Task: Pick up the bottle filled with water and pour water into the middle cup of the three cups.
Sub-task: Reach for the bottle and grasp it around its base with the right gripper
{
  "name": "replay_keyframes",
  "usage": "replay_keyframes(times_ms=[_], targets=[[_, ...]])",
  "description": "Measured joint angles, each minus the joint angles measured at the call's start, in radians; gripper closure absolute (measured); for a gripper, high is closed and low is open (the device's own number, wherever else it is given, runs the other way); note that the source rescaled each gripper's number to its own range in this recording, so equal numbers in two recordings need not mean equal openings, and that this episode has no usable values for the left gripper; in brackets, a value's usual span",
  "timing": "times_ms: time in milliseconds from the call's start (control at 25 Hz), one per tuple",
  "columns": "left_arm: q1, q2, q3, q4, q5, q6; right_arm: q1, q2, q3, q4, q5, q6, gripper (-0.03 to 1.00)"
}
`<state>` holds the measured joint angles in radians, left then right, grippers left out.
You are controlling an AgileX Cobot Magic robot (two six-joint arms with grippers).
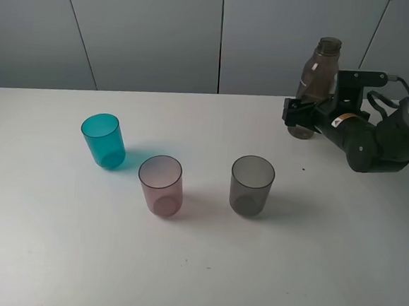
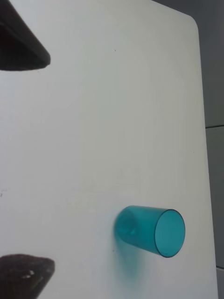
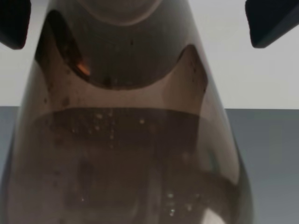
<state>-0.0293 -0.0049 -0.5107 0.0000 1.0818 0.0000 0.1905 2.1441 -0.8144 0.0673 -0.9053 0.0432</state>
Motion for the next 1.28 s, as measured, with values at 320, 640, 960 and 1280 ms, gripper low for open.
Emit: replay_keyframes(times_ms=[320, 640, 960, 1280], targets=[[0.0, 0.0, 0.0, 0.0, 0.0, 0.0, 0.0, 0.059, -0.079, -0.007, -0.002, 0.0, -0.03], [0.0, 0.0, 0.0, 0.0, 0.0, 0.0, -0.017, 0.093, -0.112, -0.022, -0.002, 0.007, -0.03], [0.0, 0.0, 0.0, 0.0, 0.0, 0.0, -0.023, 0.093, -0.116, -0.024, -0.036, 0.02, -0.03], [0.0, 0.0, 0.0, 0.0, 0.0, 0.0, -0.03, 0.093, -0.115, -0.028, -0.046, 0.027, -0.02]])
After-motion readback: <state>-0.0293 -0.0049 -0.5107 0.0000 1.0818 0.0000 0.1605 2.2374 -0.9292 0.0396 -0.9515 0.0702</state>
